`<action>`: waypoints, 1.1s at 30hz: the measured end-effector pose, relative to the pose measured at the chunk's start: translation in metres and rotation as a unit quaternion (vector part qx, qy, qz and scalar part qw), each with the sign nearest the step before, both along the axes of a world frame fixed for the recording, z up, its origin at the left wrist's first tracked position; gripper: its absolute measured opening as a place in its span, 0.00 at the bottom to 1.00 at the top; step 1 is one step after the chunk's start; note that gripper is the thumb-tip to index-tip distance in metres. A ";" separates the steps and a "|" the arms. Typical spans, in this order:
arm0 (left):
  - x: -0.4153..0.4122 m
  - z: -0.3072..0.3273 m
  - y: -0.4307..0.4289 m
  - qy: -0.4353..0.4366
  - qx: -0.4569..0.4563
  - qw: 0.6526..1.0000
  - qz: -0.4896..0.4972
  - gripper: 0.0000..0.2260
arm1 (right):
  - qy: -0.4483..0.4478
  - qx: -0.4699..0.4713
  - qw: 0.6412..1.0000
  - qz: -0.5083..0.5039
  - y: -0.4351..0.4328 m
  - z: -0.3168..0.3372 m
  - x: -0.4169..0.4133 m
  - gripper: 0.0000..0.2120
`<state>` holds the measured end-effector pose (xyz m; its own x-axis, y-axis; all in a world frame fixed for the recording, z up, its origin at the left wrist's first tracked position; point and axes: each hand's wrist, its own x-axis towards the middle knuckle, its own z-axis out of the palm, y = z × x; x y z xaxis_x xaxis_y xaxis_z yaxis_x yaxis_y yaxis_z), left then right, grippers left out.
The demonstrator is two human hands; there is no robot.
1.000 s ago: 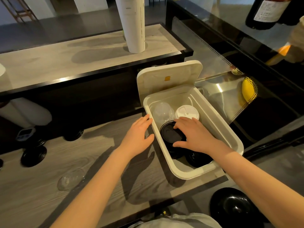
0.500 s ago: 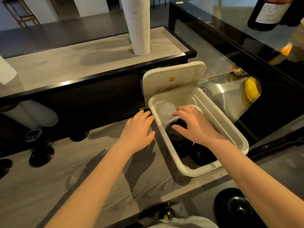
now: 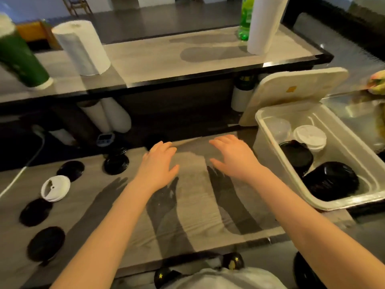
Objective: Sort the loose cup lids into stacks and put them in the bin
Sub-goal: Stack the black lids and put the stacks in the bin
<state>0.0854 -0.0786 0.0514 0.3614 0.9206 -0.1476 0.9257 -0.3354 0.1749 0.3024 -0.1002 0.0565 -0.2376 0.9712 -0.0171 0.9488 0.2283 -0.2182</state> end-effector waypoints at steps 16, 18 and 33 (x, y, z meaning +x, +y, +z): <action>-0.276 -0.086 -0.011 -0.036 -0.160 0.960 0.229 0.26 | -0.013 -0.186 0.978 0.092 0.051 -0.071 -0.264 0.30; -0.305 -0.094 -0.011 -0.034 -0.149 0.951 0.270 0.27 | -0.020 -0.210 0.973 0.095 0.063 -0.084 -0.285 0.32; -0.405 -0.143 -0.008 -0.085 -0.121 0.894 0.423 0.34 | -0.070 -0.206 0.975 0.040 0.088 -0.139 -0.351 0.36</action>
<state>-0.3195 -0.0870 -0.0919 -0.4132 0.8233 -0.3892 0.7828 0.5395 0.3102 -0.0483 -0.0120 -0.0825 -0.2801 0.8535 -0.4393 0.9585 0.2233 -0.1773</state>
